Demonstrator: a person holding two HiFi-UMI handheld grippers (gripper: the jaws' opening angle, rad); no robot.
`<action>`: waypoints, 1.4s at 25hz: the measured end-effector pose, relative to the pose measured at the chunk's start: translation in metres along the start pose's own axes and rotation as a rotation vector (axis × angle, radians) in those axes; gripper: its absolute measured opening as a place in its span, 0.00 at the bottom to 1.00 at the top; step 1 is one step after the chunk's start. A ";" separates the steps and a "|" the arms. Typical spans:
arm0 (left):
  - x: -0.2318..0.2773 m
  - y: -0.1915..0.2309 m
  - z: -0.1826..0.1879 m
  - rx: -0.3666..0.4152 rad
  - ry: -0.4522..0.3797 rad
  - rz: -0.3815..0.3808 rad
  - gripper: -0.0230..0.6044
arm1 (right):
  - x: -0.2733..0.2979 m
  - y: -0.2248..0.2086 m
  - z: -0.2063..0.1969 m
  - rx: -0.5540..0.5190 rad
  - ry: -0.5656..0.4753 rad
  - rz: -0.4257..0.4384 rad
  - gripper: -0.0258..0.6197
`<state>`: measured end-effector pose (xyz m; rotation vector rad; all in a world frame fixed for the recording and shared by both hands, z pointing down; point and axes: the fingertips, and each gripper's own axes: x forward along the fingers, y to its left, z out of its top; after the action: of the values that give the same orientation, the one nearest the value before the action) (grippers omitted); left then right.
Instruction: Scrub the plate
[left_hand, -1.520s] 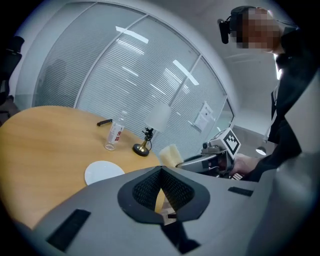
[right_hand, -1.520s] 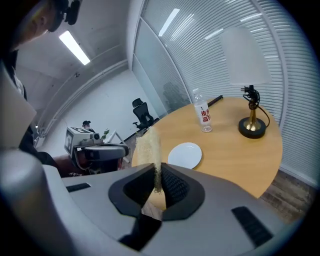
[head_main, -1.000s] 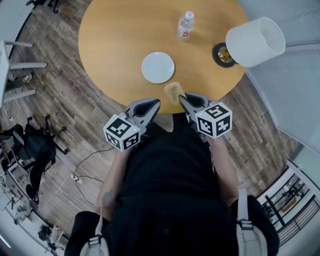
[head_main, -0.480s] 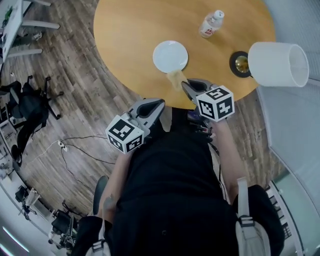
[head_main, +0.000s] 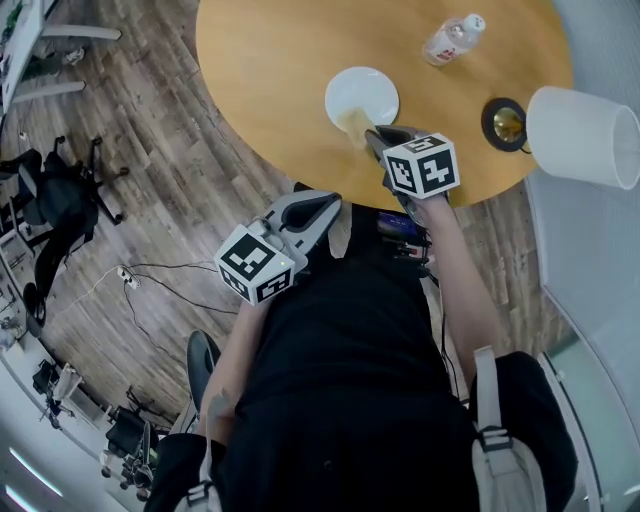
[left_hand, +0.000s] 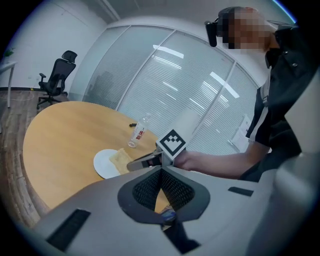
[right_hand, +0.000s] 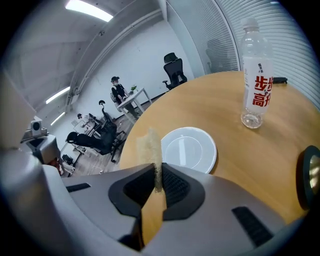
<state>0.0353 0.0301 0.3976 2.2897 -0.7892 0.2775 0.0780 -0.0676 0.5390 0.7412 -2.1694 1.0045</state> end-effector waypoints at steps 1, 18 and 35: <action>-0.002 0.001 0.002 0.002 -0.002 -0.015 0.05 | 0.006 -0.004 0.001 0.003 0.003 -0.023 0.09; -0.041 0.071 0.002 0.068 0.103 -0.060 0.05 | 0.081 -0.012 0.017 0.047 0.075 -0.151 0.09; -0.071 0.092 -0.001 0.029 0.089 0.006 0.05 | 0.095 -0.041 0.060 0.106 0.017 -0.220 0.09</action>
<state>-0.0773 0.0099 0.4199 2.2851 -0.7512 0.3931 0.0272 -0.1598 0.5959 0.9938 -1.9808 1.0118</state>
